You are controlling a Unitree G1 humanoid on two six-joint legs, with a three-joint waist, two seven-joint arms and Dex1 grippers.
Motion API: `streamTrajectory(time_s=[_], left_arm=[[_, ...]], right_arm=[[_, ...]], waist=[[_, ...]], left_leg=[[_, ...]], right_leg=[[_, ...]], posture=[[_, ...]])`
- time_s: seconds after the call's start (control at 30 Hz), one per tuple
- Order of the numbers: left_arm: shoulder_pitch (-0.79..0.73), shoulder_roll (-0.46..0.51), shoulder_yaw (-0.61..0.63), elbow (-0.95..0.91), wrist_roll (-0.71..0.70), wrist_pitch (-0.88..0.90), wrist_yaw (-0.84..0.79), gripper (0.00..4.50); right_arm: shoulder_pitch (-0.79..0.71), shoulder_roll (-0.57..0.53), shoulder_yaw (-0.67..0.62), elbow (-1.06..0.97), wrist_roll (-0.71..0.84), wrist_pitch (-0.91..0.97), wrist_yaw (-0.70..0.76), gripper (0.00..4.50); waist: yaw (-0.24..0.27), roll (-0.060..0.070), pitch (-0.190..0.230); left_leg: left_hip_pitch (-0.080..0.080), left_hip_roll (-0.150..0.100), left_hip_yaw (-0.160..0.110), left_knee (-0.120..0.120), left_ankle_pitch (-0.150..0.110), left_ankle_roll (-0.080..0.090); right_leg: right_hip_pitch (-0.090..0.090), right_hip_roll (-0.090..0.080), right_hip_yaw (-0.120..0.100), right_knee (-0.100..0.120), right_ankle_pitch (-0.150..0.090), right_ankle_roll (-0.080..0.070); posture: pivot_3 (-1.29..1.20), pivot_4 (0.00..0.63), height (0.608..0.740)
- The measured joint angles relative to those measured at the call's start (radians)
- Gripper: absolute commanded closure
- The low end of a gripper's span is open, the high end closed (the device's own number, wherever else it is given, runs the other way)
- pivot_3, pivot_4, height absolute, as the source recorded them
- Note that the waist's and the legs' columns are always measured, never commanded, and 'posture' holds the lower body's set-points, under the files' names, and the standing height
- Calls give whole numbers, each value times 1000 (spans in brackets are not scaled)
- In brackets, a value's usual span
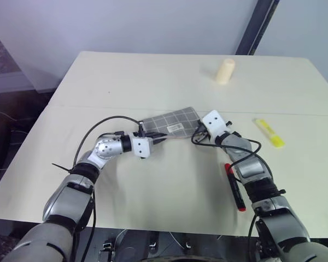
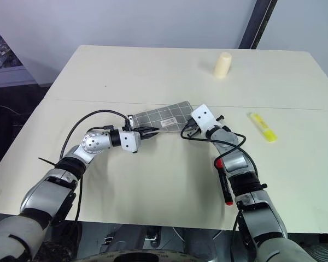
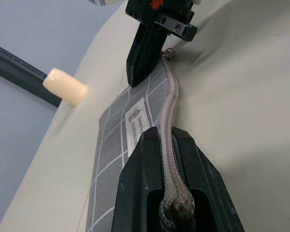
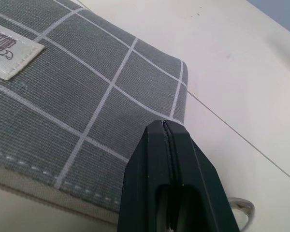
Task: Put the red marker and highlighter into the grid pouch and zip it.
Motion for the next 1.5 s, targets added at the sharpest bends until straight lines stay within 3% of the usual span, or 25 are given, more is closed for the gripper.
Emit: streamTrajectory(time_s=[0.2,0.3,0.5,0.77,0.87,1.1,1.5], left_arm=[[34,-7,29,-33,-105,72,-48,4500],[47,-7,46,-50,-126,95,-51,4500],[63,-12,68,-93,-173,122,-69,4500],[89,-19,77,-150,-225,84,-130,4500],[89,-17,79,-152,-235,84,-138,4500],[89,-9,81,-155,-217,85,-105,4500],[87,-34,77,-154,-117,89,-7,4500]], right_arm=[[46,-20,-101,-107,92,64,38,1588],[88,-87,-129,-184,122,113,92,34],[169,-162,-129,-272,165,192,224,34],[52,-118,-64,-136,121,165,218,34],[9,-113,-63,-65,120,146,220,873],[12,-113,-64,-53,122,150,241,4462],[63,-58,36,-316,95,315,235,4462]], waist=[[0,0,0],[5,0,0],[3,-1,1],[0,-1,1],[2,-1,1],[7,-1,1],[6,-1,1]], left_leg=[[-5,0,0,0,0,0],[-7,0,0,1,0,1],[-7,0,0,2,-1,0],[-7,1,0,4,-1,0],[-7,1,0,6,-2,1],[-7,1,0,7,-3,2],[-7,1,0,7,-3,2]], right_leg=[[-1,0,0,0,0,0],[-2,0,0,0,0,0],[-2,0,0,-1,0,0],[-2,0,0,-1,0,0],[-2,0,0,-1,0,0],[-2,0,0,-2,0,0],[-3,0,0,-1,0,0]], posture=[[0,150,740],[0,150,740],[0,150,740],[0,150,740],[0,150,740],[0,150,740],[0,150,740]])
